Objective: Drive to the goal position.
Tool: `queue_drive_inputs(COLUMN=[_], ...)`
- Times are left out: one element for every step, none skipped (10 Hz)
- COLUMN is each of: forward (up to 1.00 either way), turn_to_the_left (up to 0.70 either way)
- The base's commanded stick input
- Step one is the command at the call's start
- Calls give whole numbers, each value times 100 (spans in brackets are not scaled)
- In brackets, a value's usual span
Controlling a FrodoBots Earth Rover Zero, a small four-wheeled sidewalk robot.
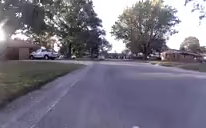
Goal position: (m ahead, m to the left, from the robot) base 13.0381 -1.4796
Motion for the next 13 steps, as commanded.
queue_drive_inputs(forward=[100,100,100,100,100,100,100,100,100,100,100,100,100], turn_to_the_left=[0,0,0,0,0,0,0,0,0,0,0,0,0])
